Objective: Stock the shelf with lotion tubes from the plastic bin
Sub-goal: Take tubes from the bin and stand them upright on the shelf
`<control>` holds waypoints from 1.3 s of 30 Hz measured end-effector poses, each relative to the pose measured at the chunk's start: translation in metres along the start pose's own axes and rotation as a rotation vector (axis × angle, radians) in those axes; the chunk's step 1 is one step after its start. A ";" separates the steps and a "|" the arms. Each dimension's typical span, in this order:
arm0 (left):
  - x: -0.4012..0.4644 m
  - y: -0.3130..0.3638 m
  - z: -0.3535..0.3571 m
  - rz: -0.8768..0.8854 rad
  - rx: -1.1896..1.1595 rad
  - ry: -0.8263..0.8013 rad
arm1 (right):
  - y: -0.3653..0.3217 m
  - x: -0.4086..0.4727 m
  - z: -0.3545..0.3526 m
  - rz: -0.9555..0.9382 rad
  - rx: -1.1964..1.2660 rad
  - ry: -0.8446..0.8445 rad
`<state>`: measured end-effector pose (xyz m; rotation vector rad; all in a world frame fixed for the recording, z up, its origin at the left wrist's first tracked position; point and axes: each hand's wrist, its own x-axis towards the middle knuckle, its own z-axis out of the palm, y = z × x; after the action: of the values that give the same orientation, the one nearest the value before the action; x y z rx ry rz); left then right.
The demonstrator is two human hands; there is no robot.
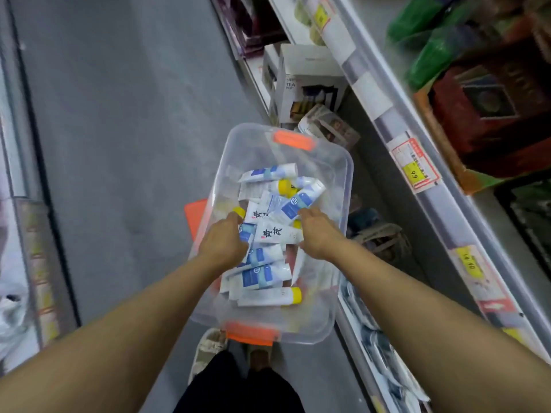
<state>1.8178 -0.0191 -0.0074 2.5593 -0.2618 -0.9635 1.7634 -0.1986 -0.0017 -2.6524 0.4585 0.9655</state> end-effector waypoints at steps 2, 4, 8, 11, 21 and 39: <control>0.011 -0.001 0.014 -0.020 -0.022 -0.009 | 0.005 0.019 0.012 -0.014 -0.145 -0.001; 0.023 -0.002 0.029 -0.049 -0.038 -0.024 | 0.010 0.034 0.021 -0.013 -0.274 -0.011; 0.045 -0.003 0.057 -0.107 -0.140 -0.028 | 0.015 0.055 0.035 -0.041 -0.452 -0.063; 0.060 -0.001 0.074 -0.156 -0.202 -0.029 | 0.017 0.064 0.044 -0.073 -0.518 -0.072; 0.083 0.021 0.099 -0.184 -0.373 -0.003 | 0.018 0.066 0.037 -0.165 -0.582 -0.204; 0.031 0.036 -0.040 0.014 -0.636 0.339 | -0.003 -0.019 -0.047 0.004 -0.211 0.118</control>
<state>1.8665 -0.0499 0.0167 2.0696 0.1110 -0.4818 1.7780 -0.2089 0.0460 -2.9106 0.4074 0.9078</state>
